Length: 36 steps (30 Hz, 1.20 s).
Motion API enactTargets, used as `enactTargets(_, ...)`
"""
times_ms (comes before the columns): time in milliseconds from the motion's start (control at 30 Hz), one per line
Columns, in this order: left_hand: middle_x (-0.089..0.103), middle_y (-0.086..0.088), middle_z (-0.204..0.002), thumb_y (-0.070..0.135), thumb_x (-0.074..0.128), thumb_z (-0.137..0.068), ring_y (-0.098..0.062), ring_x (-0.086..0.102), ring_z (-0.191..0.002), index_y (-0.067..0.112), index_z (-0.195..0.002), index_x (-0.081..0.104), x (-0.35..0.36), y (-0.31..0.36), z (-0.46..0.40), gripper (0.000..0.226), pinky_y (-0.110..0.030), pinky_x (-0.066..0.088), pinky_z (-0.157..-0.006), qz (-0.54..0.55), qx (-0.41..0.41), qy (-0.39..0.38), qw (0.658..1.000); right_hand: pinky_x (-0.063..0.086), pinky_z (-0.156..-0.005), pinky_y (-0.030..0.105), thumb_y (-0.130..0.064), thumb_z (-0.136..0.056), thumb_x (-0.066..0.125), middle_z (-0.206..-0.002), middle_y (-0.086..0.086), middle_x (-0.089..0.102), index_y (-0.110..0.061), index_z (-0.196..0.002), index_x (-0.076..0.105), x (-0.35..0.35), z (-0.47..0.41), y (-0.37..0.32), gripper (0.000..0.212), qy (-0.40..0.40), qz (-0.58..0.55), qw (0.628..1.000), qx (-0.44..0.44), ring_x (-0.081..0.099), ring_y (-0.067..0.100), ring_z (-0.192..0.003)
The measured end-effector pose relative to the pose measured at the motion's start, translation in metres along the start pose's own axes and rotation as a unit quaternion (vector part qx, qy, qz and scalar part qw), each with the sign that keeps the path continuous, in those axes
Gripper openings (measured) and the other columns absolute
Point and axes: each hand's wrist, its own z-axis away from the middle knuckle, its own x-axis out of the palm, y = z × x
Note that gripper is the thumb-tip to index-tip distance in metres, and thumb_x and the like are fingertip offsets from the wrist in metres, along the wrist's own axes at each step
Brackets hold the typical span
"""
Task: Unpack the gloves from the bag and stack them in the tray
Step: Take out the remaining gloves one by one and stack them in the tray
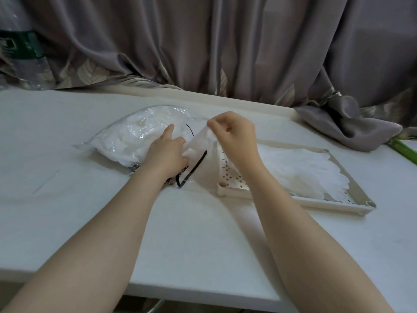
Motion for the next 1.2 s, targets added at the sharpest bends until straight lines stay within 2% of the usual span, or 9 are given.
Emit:
enactTargets(200,0.008,-0.011,-0.157,0.025,0.057,-0.085,-0.027,0.025,-0.139,0.011,-0.119,0.055,0.004,-0.002,-0.003,0.037,-0.034,0.027,-0.107,-0.005,0.002,0.004,1.000,0.046,-0.066,0.021,-0.007,-0.089,0.058,-0.055,-0.009,0.058,-0.014,-0.070,0.059,-0.023,-0.004,-0.014,0.020,0.081,-0.343,0.927,0.127,0.060,0.011,-0.056)
enactTargets(367,0.021,-0.011,-0.151,0.018,0.056,-0.083,-0.028,0.031,-0.133,0.010,-0.107,0.058,0.004,-0.002,0.001,0.025,-0.035,0.032,-0.101,0.001,-0.007,0.009,1.000,0.042,-0.068,0.021,-0.011,-0.083,0.060,-0.058,-0.007,0.050,-0.017,-0.060,0.056,-0.040,-0.005,-0.016,0.024,0.120,-0.529,0.823,0.171,0.050,0.009,-0.061)
enactTargets(467,0.037,-0.009,-0.133,0.014,0.058,-0.080,-0.028,0.039,-0.118,0.010,-0.099,0.057,0.002,-0.001,0.005,0.019,-0.033,0.036,-0.092,0.003,-0.016,0.025,1.000,0.048,-0.086,0.032,-0.009,-0.090,0.052,-0.062,-0.002,0.054,-0.013,-0.063,0.054,-0.063,-0.006,-0.015,0.027,0.147,-0.650,0.717,0.203,0.062,0.016,-0.072)
enactTargets(567,0.022,-0.010,-0.149,0.026,0.065,-0.080,-0.029,0.025,-0.134,0.018,-0.120,0.055,-0.005,0.009,0.010,0.042,-0.036,0.024,-0.107,-0.003,-0.015,0.039,0.999,0.052,-0.088,0.040,-0.007,-0.092,0.050,-0.067,0.005,0.055,-0.007,-0.062,0.057,-0.086,-0.004,-0.012,0.030,0.163,-0.697,0.666,0.210,0.064,0.020,-0.069)
enactTargets(667,-0.002,-0.004,-0.157,0.036,0.069,-0.077,-0.024,-0.002,-0.143,0.027,-0.139,0.036,-0.017,0.047,0.020,0.071,-0.036,0.002,-0.115,-0.001,0.114,0.068,0.991,0.053,-0.086,0.043,-0.004,-0.091,0.048,-0.068,0.007,0.058,-0.006,-0.071,0.061,-0.103,0.000,-0.012,0.025,0.149,-0.697,0.667,0.217,0.065,0.021,-0.068)
enactTargets(767,0.002,0.005,-0.157,0.039,0.070,-0.073,-0.014,-0.002,-0.143,0.029,-0.145,0.025,-0.024,0.096,0.035,0.086,-0.028,0.003,-0.113,0.068,0.245,0.011,0.967,0.054,-0.086,0.045,0.000,-0.091,0.044,-0.068,0.009,0.060,-0.005,-0.079,0.059,-0.114,0.007,-0.012,0.020,0.133,-0.700,0.669,0.213,0.067,0.022,-0.066)
enactTargets(900,0.053,0.010,-0.127,0.034,0.071,-0.077,-0.009,0.054,-0.106,0.034,-0.144,0.023,-0.020,0.124,0.043,0.083,-0.021,0.042,-0.084,0.207,0.197,-0.172,0.943,0.056,-0.083,0.047,0.004,-0.090,0.040,-0.072,0.009,0.062,-0.004,-0.094,0.060,-0.131,0.013,-0.012,0.022,0.104,-0.723,0.661,0.174,0.066,0.023,-0.073)
enactTargets(1100,0.049,0.008,-0.112,0.004,0.054,-0.086,-0.010,0.051,-0.091,0.022,-0.133,0.039,-0.008,0.129,0.050,0.053,-0.009,0.037,-0.058,0.284,0.128,-0.081,0.947,0.054,-0.082,0.041,0.006,-0.090,0.038,-0.084,0.009,0.061,-0.004,-0.102,0.059,-0.166,0.020,0.006,0.026,0.162,-0.633,0.722,0.228,0.060,0.023,-0.087)
enactTargets(1200,0.054,0.009,-0.101,-0.001,0.060,-0.079,-0.009,0.055,-0.080,0.016,-0.104,0.052,-0.013,0.131,0.050,0.032,-0.007,0.042,-0.062,0.336,0.108,-0.026,0.935,0.049,-0.070,0.030,0.000,-0.091,0.042,-0.086,0.006,0.060,-0.009,-0.093,0.062,-0.178,0.023,0.026,0.022,0.200,-0.391,0.835,0.330,0.057,0.020,-0.084)
